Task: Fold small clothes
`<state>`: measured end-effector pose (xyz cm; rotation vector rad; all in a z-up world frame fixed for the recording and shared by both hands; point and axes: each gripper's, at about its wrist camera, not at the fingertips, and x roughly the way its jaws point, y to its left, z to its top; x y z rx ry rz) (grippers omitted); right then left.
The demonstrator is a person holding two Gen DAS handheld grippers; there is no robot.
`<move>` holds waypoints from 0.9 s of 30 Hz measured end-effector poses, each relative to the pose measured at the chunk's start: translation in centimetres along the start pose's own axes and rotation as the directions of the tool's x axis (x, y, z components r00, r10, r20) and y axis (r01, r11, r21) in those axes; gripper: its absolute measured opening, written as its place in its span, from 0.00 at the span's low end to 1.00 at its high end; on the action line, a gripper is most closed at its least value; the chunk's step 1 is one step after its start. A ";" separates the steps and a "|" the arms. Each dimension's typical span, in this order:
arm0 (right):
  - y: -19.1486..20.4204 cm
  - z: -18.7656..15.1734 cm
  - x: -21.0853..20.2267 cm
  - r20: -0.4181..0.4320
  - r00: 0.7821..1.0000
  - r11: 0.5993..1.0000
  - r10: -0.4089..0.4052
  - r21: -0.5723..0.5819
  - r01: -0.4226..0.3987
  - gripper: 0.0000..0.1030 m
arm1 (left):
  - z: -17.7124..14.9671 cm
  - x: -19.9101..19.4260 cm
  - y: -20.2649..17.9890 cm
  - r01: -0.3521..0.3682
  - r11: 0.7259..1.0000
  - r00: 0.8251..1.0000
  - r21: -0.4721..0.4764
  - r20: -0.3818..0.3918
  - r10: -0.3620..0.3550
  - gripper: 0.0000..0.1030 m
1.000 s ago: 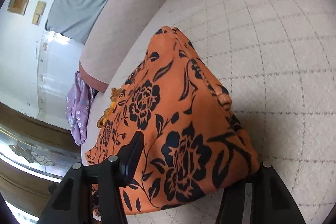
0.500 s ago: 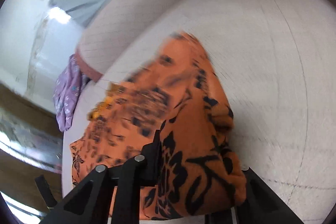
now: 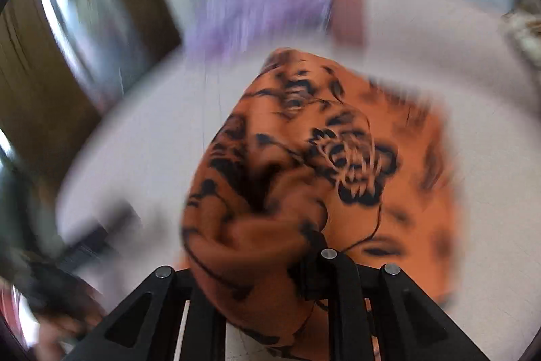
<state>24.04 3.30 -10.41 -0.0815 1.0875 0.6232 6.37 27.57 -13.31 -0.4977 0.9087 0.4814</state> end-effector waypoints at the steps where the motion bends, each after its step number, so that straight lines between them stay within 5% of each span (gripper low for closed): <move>1: 0.7 -0.9 2.3 -0.039 0.999 1.000 -0.015 -0.022 0.014 0.19 | 0.2 0.3 0.4 0.015 1.000 1.000 -0.019 -0.023 -0.015 0.99; 4: 1.2 0.5 0.8 0.001 1.000 1.000 -0.017 0.014 0.017 0.18 | 0.8 -0.5 0.4 0.057 0.998 0.998 -0.031 0.039 -0.056 0.99; 10: 3.1 2.9 -2.9 0.070 0.996 0.998 -0.060 -0.018 0.062 0.22 | 0.4 -0.1 -0.8 0.135 0.991 0.991 -0.025 -0.004 -0.135 0.99; 11: 3.1 2.0 -2.2 0.055 0.996 0.997 -0.069 -0.028 0.071 0.27 | 0.4 -0.1 -0.8 0.137 0.990 0.991 -0.023 0.001 -0.137 0.99; 13: 3.9 0.2 1.4 -0.052 0.998 0.998 -0.016 -0.065 0.013 0.73 | 0.7 -0.5 -0.2 0.133 0.991 0.991 -0.029 0.008 -0.133 0.99; 16: 6.4 -2.5 0.6 0.054 0.998 0.987 0.032 -0.159 -0.023 0.82 | 0.9 -0.8 1.3 0.120 0.991 0.993 -0.065 0.024 -0.119 0.99; 18: 6.4 -3.1 -0.2 0.035 0.995 0.989 0.091 -0.120 -0.086 0.82 | 0.8 -0.7 1.5 0.122 0.989 0.992 -0.087 0.027 -0.120 0.99; 23: 2.8 -6.0 -4.8 0.138 0.978 0.987 0.154 0.029 -0.159 0.81 | 0.7 -1.6 -0.3 0.179 0.984 0.982 -0.022 0.064 -0.177 0.99; 27: -1.7 -9.5 -7.7 0.193 0.969 0.965 0.156 0.178 -0.191 0.82 | -0.1 -5.1 -4.3 0.300 0.941 0.943 0.156 0.103 -0.317 0.99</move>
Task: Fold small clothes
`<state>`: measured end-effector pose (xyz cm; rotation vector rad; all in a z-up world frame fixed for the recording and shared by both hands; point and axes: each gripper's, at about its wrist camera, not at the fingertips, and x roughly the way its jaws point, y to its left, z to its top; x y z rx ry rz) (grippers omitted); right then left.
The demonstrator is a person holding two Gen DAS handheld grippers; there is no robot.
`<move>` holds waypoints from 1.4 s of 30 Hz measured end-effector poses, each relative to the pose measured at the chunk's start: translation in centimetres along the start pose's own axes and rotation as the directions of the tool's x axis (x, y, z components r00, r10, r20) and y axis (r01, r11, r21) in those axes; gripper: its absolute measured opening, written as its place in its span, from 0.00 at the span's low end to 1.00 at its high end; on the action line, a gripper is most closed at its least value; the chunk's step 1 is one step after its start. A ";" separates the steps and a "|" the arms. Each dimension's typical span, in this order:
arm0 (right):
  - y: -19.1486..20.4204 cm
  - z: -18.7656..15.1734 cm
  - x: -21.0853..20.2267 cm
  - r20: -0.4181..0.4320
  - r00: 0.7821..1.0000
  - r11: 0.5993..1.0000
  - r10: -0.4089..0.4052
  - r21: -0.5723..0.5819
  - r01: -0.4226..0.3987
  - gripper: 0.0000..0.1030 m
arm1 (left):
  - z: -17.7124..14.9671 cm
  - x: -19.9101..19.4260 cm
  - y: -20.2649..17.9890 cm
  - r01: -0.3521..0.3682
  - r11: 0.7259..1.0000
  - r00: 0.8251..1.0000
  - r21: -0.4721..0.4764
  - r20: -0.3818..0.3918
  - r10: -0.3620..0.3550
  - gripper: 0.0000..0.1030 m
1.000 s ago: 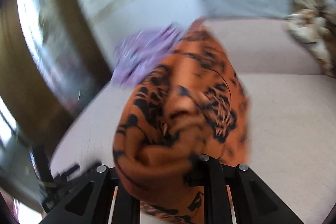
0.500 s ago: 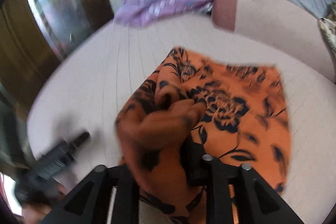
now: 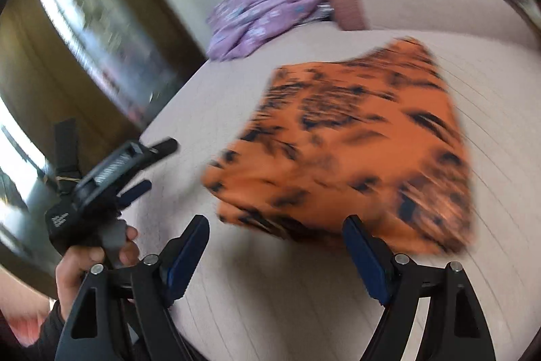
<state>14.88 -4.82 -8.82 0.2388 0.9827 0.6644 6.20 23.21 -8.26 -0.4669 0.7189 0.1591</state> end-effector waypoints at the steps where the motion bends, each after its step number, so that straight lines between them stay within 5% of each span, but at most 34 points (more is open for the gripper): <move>1: -0.6 -0.4 -0.3 0.004 1.000 1.000 -0.001 0.029 0.001 0.82 | 0.0 -0.3 -1.7 0.026 0.998 1.000 0.057 0.000 -0.027 0.99; 3: -2.8 -1.5 -1.6 0.008 1.000 0.995 -0.008 0.098 0.007 0.82 | -0.2 0.0 -4.3 0.058 0.990 0.998 0.126 -0.029 -0.055 0.99; 6: -5.6 -2.7 -2.8 0.015 1.000 0.985 0.001 0.173 -0.004 0.82 | -1.3 2.7 -5.4 0.028 0.990 0.988 0.137 -0.154 -0.007 0.99; 8: -6.7 -3.2 -3.2 0.022 1.000 0.980 0.011 0.199 -0.015 0.82 | -3.1 5.5 -4.0 -0.084 0.990 0.954 0.111 -0.277 0.112 0.98; 9: -7.2 -3.5 -3.4 0.028 0.999 0.977 0.018 0.211 -0.024 0.82 | -4.0 5.9 -2.3 -0.097 0.995 0.947 0.034 -0.305 0.103 0.97; 10: -7.6 -4.1 -3.9 0.033 0.999 0.975 0.024 0.221 -0.031 0.82 | -4.2 4.9 -2.0 -0.079 0.997 0.964 0.028 -0.253 0.083 0.97; 16: -10.7 -5.6 -4.1 0.035 0.997 0.947 0.062 0.314 -0.070 0.81 | -3.0 1.0 -3.6 -0.143 0.985 0.972 0.098 -0.171 0.159 0.96; 22: -12.4 -5.3 -5.1 0.087 0.993 0.930 0.079 0.353 -0.104 0.82 | 0.8 0.6 -8.4 -0.108 0.966 0.991 0.236 -0.056 0.124 0.96; 24: -13.0 -5.2 -5.3 0.098 0.992 0.923 0.077 0.369 -0.108 0.82 | 1.7 4.3 -8.7 -0.193 0.942 0.969 0.275 -0.096 0.226 0.96; 26: -13.5 -5.2 -5.5 0.104 0.992 0.919 0.071 0.379 -0.105 0.82 | 0.5 8.1 -7.0 -0.273 0.915 0.913 0.297 -0.218 0.344 0.96; 27: -13.8 -5.1 -5.7 0.106 0.992 0.917 0.068 0.385 -0.104 0.82 | 0.0 8.8 -6.3 -0.259 0.926 0.911 0.273 -0.248 0.328 0.97; 28: -14.0 -5.2 -5.9 0.108 0.992 0.915 0.067 0.390 -0.104 0.82 | -0.4 8.2 -4.7 -0.218 0.958 0.939 0.185 -0.227 0.258 0.98; 30: -14.7 -5.0 -6.5 0.122 0.990 0.909 0.065 0.403 -0.109 0.82 | -0.3 7.2 -4.1 -0.217 0.966 0.945 0.138 -0.219 0.244 0.98; 34: -16.6 -3.7 -6.5 0.129 0.989 0.888 0.076 0.443 -0.126 0.82 | 0.9 5.2 -6.2 -0.253 0.940 0.949 0.228 -0.129 0.287 0.97; 38: -18.0 -0.4 -5.8 0.147 0.980 0.862 0.137 0.470 -0.191 0.83 | 1.5 4.0 -9.7 -0.194 0.932 0.975 0.307 -0.048 0.219 0.97; 40: -18.8 1.9 -4.4 0.137 0.974 0.841 0.183 0.491 -0.227 0.83 | 0.6 5.4 -10.6 -0.220 0.900 0.965 0.377 -0.051 0.257 0.97; 42: -19.5 4.0 -2.1 0.113 0.958 0.801 0.263 0.528 -0.282 0.83 | -1.1 8.4 -10.3 -0.280 0.839 0.922 0.466 -0.111 0.370 0.97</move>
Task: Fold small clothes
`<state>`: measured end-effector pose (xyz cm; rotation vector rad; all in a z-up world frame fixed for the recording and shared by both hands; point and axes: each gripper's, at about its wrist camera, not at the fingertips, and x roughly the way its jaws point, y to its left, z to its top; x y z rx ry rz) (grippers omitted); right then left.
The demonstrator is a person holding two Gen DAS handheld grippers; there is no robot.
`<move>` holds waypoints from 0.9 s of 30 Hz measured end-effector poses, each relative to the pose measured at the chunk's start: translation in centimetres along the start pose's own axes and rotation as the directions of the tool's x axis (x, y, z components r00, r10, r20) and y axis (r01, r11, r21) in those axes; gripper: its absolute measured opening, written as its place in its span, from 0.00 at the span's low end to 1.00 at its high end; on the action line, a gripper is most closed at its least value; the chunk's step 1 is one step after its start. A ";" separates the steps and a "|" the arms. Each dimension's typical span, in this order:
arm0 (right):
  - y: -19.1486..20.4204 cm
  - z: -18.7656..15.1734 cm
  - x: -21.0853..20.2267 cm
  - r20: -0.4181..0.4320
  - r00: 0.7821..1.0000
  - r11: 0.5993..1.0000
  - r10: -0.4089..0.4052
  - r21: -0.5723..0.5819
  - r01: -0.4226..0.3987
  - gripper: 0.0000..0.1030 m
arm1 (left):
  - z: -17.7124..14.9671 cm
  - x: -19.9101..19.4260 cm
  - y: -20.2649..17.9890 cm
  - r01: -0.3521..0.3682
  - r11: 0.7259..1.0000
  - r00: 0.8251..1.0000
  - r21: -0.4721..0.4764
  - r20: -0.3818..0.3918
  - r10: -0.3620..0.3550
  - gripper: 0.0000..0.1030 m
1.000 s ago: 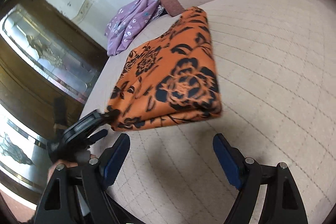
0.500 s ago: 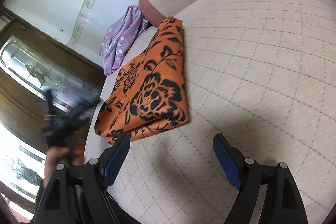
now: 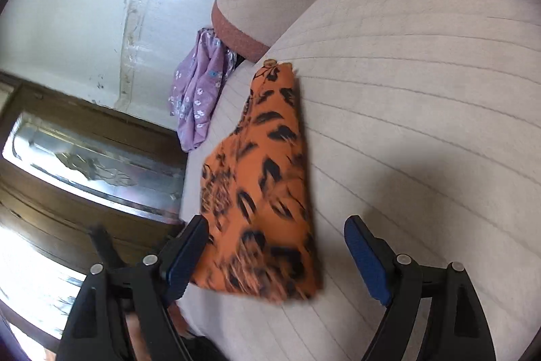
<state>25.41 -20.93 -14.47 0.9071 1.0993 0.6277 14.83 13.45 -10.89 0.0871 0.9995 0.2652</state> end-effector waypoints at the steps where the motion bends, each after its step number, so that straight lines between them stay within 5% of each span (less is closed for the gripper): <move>1: -0.1 0.5 1.1 -0.035 0.999 0.999 0.025 0.028 -0.024 0.83 | -0.7 0.9 -0.1 0.006 1.000 1.000 0.008 -0.023 -0.006 0.98; 3: -0.6 1.4 4.2 -0.122 0.992 0.997 0.030 0.070 -0.021 0.81 | -1.7 0.7 0.7 0.033 0.999 0.999 -0.040 0.023 -0.032 0.98; 5: -0.4 1.3 6.6 -0.195 0.981 0.999 -0.012 0.035 0.019 0.46 | -1.8 0.7 1.1 0.042 0.998 0.999 -0.056 0.020 -0.041 0.98; 7: 1.7 0.7 7.1 -0.181 0.975 0.989 -0.125 -0.095 0.110 0.37 | -2.1 0.5 1.3 0.051 0.998 0.998 -0.043 0.031 -0.050 0.98; 9: 4.4 -0.1 6.1 -0.113 0.973 0.961 -0.200 -0.217 0.173 0.35 | -2.8 0.2 2.0 0.070 0.996 0.997 -0.055 0.039 -0.067 0.99; 11: 4.7 -1.2 6.7 -0.085 0.941 0.902 -0.327 -0.326 0.284 0.35 | -2.6 0.9 2.2 0.088 0.993 0.996 -0.081 0.037 -0.085 0.99; 12: 3.8 -1.3 7.3 -0.110 0.934 0.903 -0.338 -0.317 0.290 0.46 | -2.8 0.8 2.4 0.090 0.992 0.995 -0.092 0.045 -0.087 0.99; 13: 3.0 -0.8 7.0 -0.121 0.947 0.931 -0.299 -0.255 0.261 0.59 | -2.6 1.2 2.0 0.093 0.991 0.995 -0.092 0.050 -0.089 0.99; 17: 4.1 1.5 4.3 -0.050 0.989 0.978 -0.138 -0.166 0.128 0.69 | -2.3 1.9 1.8 0.133 0.984 0.990 -0.116 0.058 -0.127 1.00; 21: 3.6 4.7 6.0 -0.049 0.990 0.987 -0.135 -0.091 0.130 0.78 | -2.2 2.6 2.2 0.172 0.975 0.984 -0.139 0.062 -0.165 1.00; 23: 1.6 5.3 9.0 -0.137 0.981 0.990 -0.139 -0.020 0.138 0.73 | -2.2 2.8 2.4 0.191 0.970 0.981 -0.150 0.058 -0.184 1.00; 24: 1.3 5.1 10.1 -0.171 0.976 0.991 -0.134 -0.008 0.135 0.44 | -2.2 3.0 2.6 0.206 0.965 0.978 -0.160 0.053 -0.200 1.00; 27: 5.3 3.9 10.2 -0.107 0.967 0.956 -0.231 -0.209 0.205 0.36 | -2.1 3.3 3.0 0.230 0.957 0.973 -0.177 0.047 -0.225 1.00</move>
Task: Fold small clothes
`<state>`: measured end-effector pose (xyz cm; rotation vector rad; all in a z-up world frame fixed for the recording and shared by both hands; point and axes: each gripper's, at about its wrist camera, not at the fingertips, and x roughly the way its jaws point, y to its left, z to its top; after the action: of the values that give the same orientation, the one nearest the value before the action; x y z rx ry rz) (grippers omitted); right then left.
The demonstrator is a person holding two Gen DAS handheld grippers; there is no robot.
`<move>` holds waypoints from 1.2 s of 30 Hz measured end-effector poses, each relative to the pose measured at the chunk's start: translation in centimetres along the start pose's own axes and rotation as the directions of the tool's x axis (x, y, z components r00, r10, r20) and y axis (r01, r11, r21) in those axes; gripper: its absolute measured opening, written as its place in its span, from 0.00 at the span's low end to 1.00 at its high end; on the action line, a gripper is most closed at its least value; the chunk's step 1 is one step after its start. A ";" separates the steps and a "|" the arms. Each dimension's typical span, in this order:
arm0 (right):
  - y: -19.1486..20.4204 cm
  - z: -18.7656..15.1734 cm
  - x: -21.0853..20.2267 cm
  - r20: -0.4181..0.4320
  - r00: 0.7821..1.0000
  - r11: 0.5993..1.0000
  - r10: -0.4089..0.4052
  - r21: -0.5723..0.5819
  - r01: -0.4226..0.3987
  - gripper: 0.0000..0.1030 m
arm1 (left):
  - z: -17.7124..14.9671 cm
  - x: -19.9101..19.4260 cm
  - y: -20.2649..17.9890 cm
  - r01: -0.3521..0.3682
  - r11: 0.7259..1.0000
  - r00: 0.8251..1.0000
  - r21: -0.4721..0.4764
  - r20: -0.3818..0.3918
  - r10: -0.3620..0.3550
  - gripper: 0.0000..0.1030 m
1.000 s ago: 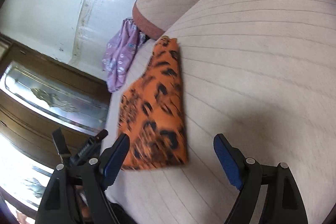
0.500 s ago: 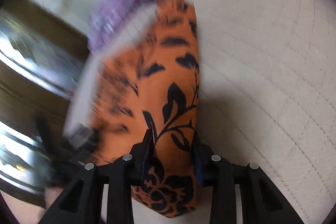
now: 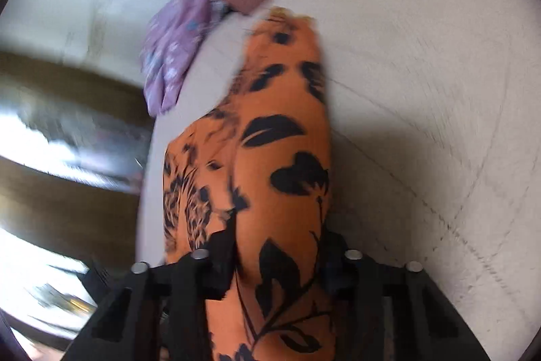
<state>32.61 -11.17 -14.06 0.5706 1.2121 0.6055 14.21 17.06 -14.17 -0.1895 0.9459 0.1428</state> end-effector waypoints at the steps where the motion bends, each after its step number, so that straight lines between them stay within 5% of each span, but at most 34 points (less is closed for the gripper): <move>1: 0.6 -0.2 -0.3 0.020 1.000 1.000 -0.018 -0.021 0.018 0.36 | 0.0 0.0 -0.1 0.000 1.000 1.000 0.002 0.000 0.000 1.00; 5: -0.2 -0.6 1.3 0.003 0.989 0.987 -0.149 -0.067 0.149 0.43 | 0.2 0.1 -0.3 -0.001 1.000 1.000 0.008 0.005 0.001 1.00; 7: 0.7 -0.6 0.9 0.026 0.990 0.986 -0.141 -0.083 0.143 0.52 | 0.2 0.3 -0.1 0.012 1.000 1.000 -0.008 -0.003 -0.012 1.00; 9: 1.1 -0.8 0.7 0.018 0.990 0.986 -0.139 -0.089 0.140 0.72 | 0.2 0.2 -0.3 0.002 1.000 1.000 -0.001 0.004 -0.002 1.00; 13: -0.4 -2.2 -1.4 0.058 0.996 0.998 -0.063 -0.006 0.063 0.74 | 0.3 0.2 -0.5 0.005 1.000 1.000 -0.005 0.003 -0.005 1.00; 14: -1.3 -2.6 -1.4 0.050 0.997 0.998 -0.060 0.014 0.059 0.74 | 0.2 0.2 -0.7 0.001 1.000 1.000 -0.003 0.005 -0.001 1.00; 15: -1.6 -3.1 -0.6 0.005 0.997 0.997 -0.071 0.026 0.071 0.63 | 0.2 0.2 -0.8 0.002 1.000 1.000 -0.001 0.005 -0.002 1.00; 16: -1.4 -3.4 -0.2 -0.009 0.996 0.996 -0.084 -0.001 0.084 0.40 | 0.2 0.1 -0.6 0.000 1.000 1.000 -0.001 0.007 0.000 1.00; 20: 4.1 -3.6 -1.2 0.060 0.975 0.947 -0.212 -0.234 0.220 0.37 | 0.2 0.2 -0.3 0.005 1.000 1.000 -0.011 0.005 -0.005 1.00; 22: 4.1 -3.7 -0.7 0.047 0.969 0.935 -0.244 -0.254 0.247 0.38 | 0.2 0.2 -0.6 0.009 1.000 1.000 0.000 0.007 -0.009 1.00; 23: 2.7 -3.7 -0.1 0.021 0.968 0.943 -0.250 -0.221 0.248 0.42 | 0.2 0.2 -0.6 0.009 1.000 1.000 0.003 0.007 -0.009 1.00; 25: 0.4 -3.8 -0.2 0.024 0.978 0.969 -0.208 -0.133 0.210 0.67 | 0.2 0.1 -0.4 0.017 1.000 1.000 -0.007 0.008 -0.017 1.00; 27: -0.6 -3.9 -0.7 0.028 0.987 0.985 -0.159 -0.061 0.160 0.70 | 0.2 0.1 -0.1 0.023 1.000 1.000 -0.015 0.007 -0.023 1.00; 30: -0.9 -4.0 -1.4 0.031 0.991 0.990 -0.129 -0.044 0.131 0.70 | 0.8 -1.0 1.1 0.132 0.986 0.991 -0.101 0.029 -0.129 0.97; 34: -0.4 -4.5 -4.1 0.131 0.976 0.980 -0.172 -0.078 0.183 0.70 | 1.7 -3.1 1.9 0.336 0.933 0.940 -0.127 0.109 -0.324 0.98; 36: 0.6 -4.9 -6.4 0.210 0.963 0.974 -0.168 -0.118 0.195 0.70 | 1.2 -0.9 1.9 0.331 0.932 0.941 -0.145 -0.017 -0.337 0.90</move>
<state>26.27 -14.77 -10.59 0.3880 1.0123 0.4602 14.22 19.15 -12.91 -0.4826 0.9316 -0.1108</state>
